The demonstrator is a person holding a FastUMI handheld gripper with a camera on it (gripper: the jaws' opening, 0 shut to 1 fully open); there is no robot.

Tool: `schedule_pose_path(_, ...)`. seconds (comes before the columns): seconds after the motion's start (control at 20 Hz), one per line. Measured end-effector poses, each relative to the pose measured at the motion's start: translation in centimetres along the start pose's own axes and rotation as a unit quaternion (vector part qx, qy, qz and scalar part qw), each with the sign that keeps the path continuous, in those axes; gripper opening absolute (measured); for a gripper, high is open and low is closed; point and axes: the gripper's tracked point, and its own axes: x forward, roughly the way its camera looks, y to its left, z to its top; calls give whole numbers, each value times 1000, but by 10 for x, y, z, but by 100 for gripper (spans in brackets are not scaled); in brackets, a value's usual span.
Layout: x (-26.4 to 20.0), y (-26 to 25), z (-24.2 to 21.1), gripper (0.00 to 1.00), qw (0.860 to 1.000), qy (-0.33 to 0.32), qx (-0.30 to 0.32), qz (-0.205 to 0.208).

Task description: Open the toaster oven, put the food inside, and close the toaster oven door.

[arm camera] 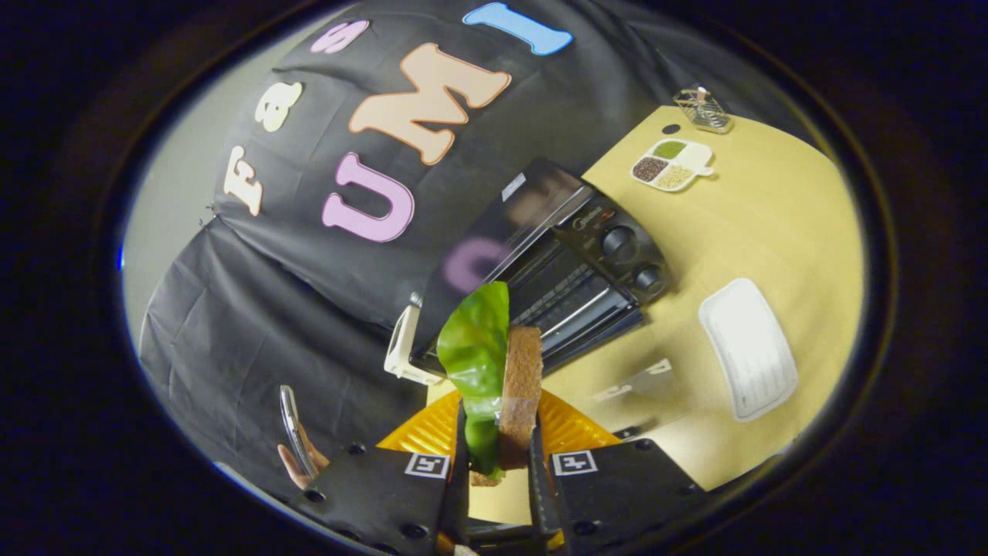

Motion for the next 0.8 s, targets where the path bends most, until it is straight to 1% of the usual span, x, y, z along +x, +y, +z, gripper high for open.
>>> schedule_pose_path(0.15, 23, 6, -6, 34, 1000, -16, 11, 6)
schedule_pose_path(0.4, 74, 2, -18, 34, 999, -19, 27, 0)
schedule_pose_path(0.7, 120, 3, -9, 34, 996, -44, 79, 20)
schedule_pose_path(0.8, 135, -2, -5, 34, 994, -57, 95, 18)
